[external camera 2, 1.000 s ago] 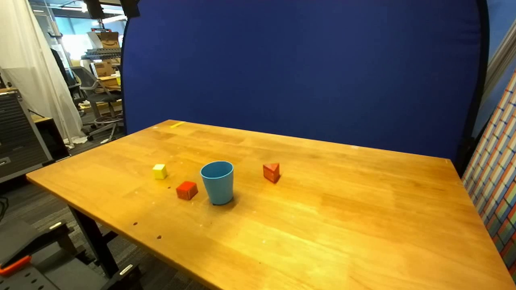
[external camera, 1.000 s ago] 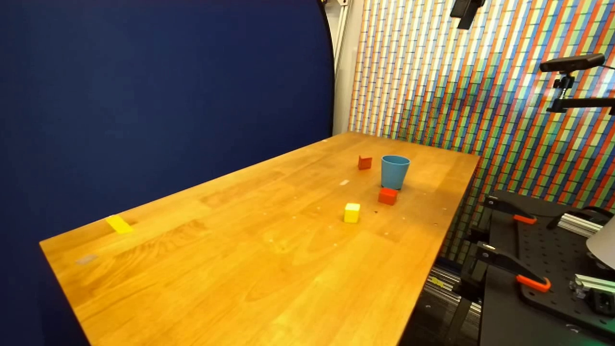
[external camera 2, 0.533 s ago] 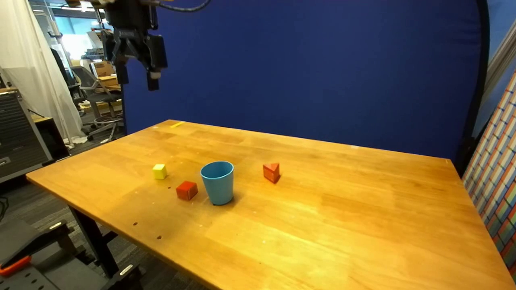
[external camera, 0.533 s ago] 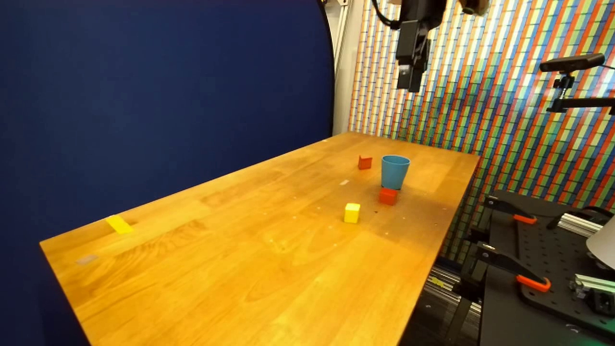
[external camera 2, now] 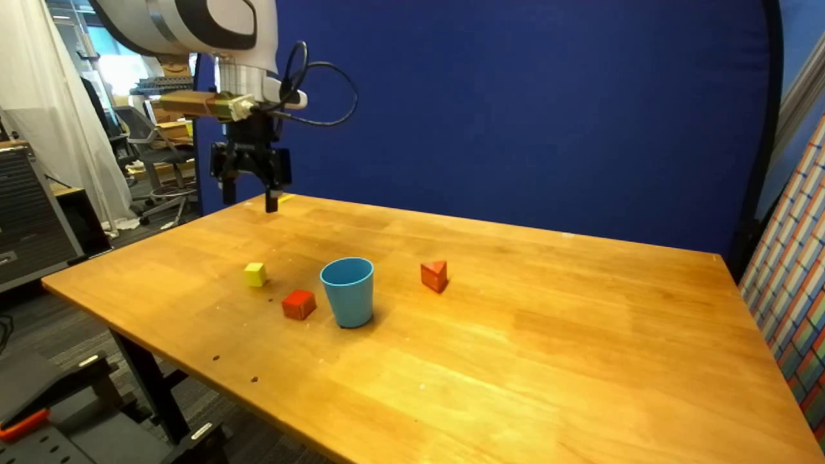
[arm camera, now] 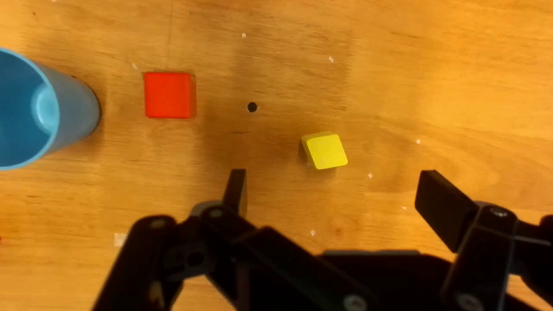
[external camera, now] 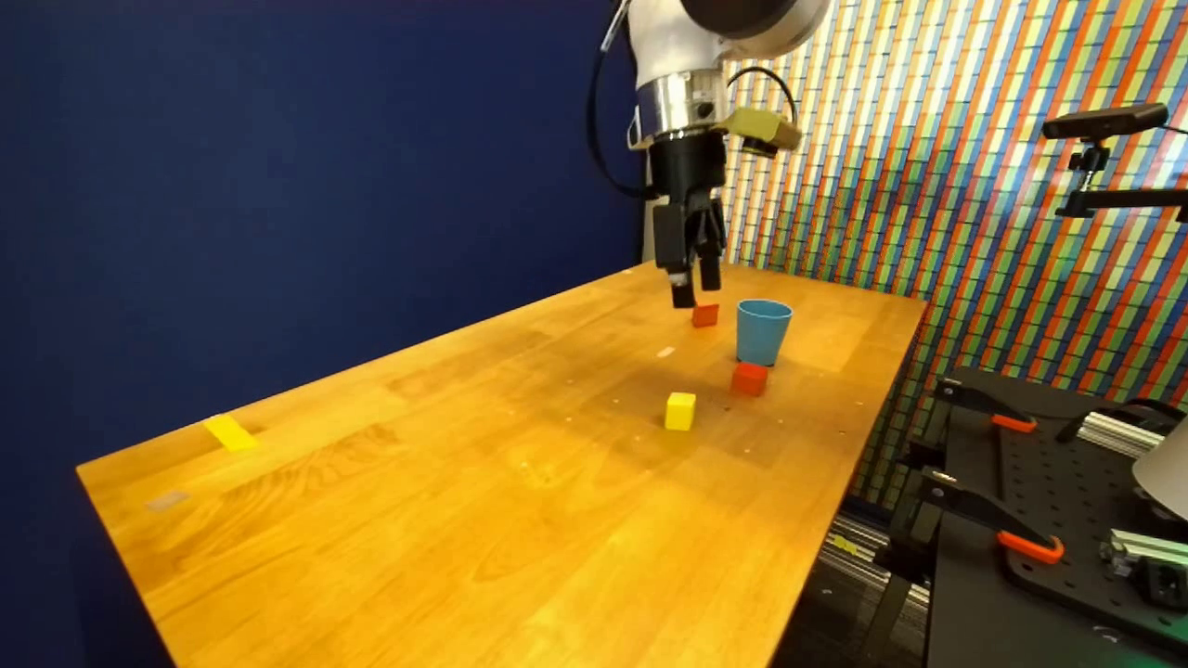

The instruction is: Put the yellow block in the cup

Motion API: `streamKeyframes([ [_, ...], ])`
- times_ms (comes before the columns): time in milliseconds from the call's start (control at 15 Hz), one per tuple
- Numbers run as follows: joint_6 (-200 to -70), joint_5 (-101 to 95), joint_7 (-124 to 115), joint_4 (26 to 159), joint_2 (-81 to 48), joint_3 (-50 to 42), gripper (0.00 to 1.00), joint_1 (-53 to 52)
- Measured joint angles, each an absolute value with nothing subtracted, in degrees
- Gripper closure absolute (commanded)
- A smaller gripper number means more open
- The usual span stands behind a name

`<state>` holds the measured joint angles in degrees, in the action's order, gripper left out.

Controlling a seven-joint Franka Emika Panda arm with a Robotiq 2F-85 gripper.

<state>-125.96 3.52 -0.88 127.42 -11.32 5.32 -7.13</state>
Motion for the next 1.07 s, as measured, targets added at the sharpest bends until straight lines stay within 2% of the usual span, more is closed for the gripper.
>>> streamKeyframes([
  [333, -125.7, -2.0, -7.0, 119.7, -24.3, 5.4, 0.00, -9.5],
  [667, -124.8, -2.3, -8.0, 115.9, -30.9, 5.4, 0.00, -10.6],
  [733, -124.6, -2.3, -8.0, 115.4, -31.7, 5.4, 0.18, -10.9],
  [1067, -123.0, -2.3, -8.2, 113.5, -34.4, 5.5, 0.58, -12.4],
])
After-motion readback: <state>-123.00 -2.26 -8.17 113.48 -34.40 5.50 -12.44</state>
